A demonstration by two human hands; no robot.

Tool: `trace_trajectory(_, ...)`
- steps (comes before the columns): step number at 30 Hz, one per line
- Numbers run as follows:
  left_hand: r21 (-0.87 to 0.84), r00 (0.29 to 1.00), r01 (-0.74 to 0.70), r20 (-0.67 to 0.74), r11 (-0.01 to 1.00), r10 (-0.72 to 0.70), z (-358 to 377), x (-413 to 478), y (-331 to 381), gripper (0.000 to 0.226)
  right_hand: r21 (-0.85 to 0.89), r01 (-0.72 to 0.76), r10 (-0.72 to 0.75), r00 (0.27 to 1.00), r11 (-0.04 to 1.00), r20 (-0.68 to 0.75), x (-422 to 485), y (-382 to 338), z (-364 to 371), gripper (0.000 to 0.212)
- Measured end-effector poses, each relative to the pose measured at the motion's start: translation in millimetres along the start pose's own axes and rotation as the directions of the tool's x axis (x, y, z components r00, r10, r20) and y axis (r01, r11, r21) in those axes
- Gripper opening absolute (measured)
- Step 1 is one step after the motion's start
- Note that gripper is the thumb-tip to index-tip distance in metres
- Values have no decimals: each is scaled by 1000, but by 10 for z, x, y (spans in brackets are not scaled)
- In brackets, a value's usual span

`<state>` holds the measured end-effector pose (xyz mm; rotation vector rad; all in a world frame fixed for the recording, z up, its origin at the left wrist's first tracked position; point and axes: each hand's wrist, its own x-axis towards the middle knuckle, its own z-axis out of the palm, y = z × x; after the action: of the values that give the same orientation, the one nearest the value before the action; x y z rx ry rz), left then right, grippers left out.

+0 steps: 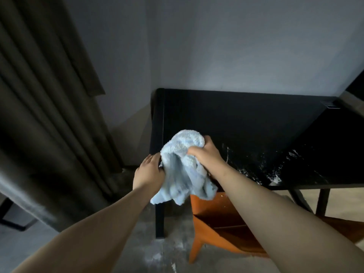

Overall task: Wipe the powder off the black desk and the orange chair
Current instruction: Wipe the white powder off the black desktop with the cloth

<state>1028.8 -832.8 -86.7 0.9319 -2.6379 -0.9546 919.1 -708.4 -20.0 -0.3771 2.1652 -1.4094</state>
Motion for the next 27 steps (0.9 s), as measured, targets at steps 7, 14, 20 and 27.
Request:
trace_trajectory(7,-774,964,238,259,586,-49,75,384,1061,33,594,-146,-29,961,791,275,281,25,-583,48)
trace_trajectory(14,-826,896,431,439,363,-63,566,694,2090,43,665,-108,-106,956,739,274,617,277,-1481,47)
trace_trajectory(20,-721,920,355,384,595,-84,1101,976,2858,51,475,153,-88,984,867,-158,1049,553,-2369,36)
trace_trajectory(27,-387,962,181,260,904,-81,1661,1224,3309,28,223,115,40,806,968,-590,1247,830,-3475,46)
